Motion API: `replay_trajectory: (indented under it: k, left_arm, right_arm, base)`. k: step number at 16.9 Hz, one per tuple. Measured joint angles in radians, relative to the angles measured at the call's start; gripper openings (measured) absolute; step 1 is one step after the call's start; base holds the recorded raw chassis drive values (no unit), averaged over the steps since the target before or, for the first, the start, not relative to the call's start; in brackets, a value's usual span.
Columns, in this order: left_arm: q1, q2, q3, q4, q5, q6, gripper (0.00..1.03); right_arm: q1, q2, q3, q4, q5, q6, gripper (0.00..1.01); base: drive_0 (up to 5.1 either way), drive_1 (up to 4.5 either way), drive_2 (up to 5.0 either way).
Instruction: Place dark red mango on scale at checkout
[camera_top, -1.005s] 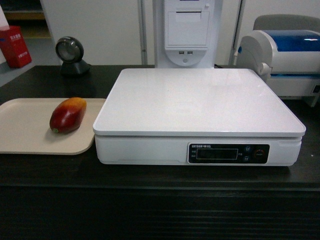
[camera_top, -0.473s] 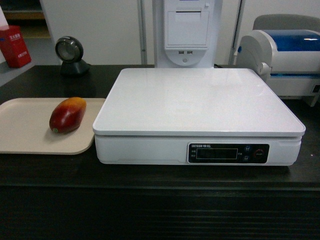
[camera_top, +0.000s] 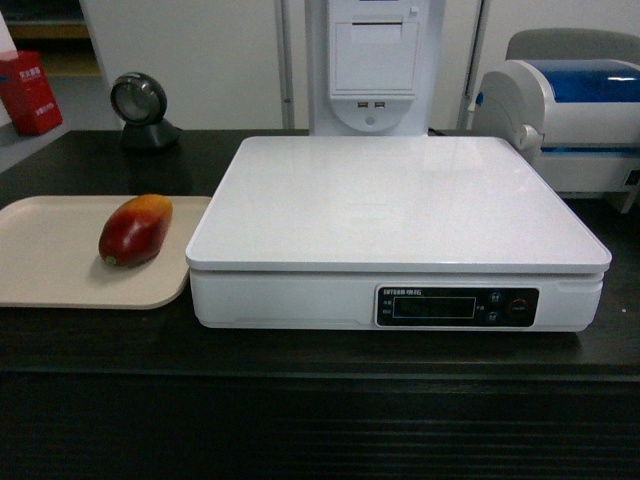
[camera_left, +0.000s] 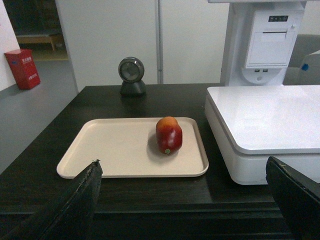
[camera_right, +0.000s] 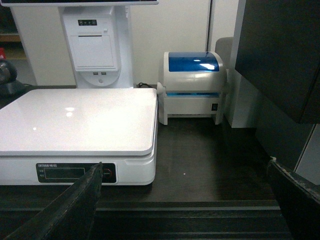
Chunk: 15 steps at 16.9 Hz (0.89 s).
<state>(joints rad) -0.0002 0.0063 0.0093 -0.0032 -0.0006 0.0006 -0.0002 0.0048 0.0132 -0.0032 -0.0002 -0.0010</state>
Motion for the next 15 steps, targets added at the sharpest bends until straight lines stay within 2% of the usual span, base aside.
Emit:
replay_trajectory:
  k: [2,3,5,6,7,9,11,13,15]
  left_arm:
    - [0.0,0.0,0.0,0.0,0.0,0.0,0.98]
    - [-0.002,0.0,0.0,0.018,0.0,-0.022,0.98]
    - [-0.02,0.109,0.016,0.195,0.004,-0.209,0.98]
    - [-0.029,0.2,0.029,0.274,0.019,-0.245,0.98]
    - [-0.028,0.317,0.05,0.385,0.05,-0.26,0.98]
    - [-0.007,0.601,0.123,0.624,0.109,-0.247,0.98]
    - [0.019,0.916,0.25,0.788,0.147,-0.208,0.98]
    - [0.024,1.246,0.44,0.745,0.147,-0.144,0.98]
    - [0.023,1.537,0.644,0.626,0.136,-0.074,0.98]
  right_arm:
    - [0.0,0.0,0.0,0.0,0.0,0.0,0.98]
    - [0.0,0.0,0.0,0.0,0.0,0.0,0.98]
    - [0.0,0.0,0.0,0.0,0.0,0.0,0.98]
    - [0.0,0.0,0.0,0.0,0.0,0.0,0.98]
    - [0.0,0.0,0.0,0.0,0.0,0.0,0.98]
    - [0.0,0.0,0.0,0.0,0.0,0.0,0.98]
    - [0.0,0.0,0.0,0.0,0.0,0.0,0.98]
    - [0.0,0.0,0.0,0.0,0.0,0.0,0.98]
    - [0.0,0.0,0.0,0.0,0.0,0.0,0.98]
  base:
    - [0.0,0.0,0.0]
    - [0.0,0.0,0.0]
    - [0.0,0.0,0.0]
    - [0.0,0.0,0.0]
    - [0.0,0.0,0.0]
    - [0.0,0.0,0.0]
    - [0.0,0.0,0.0]
    - [0.0,0.0,0.0]
    - [0.0,0.0,0.0]
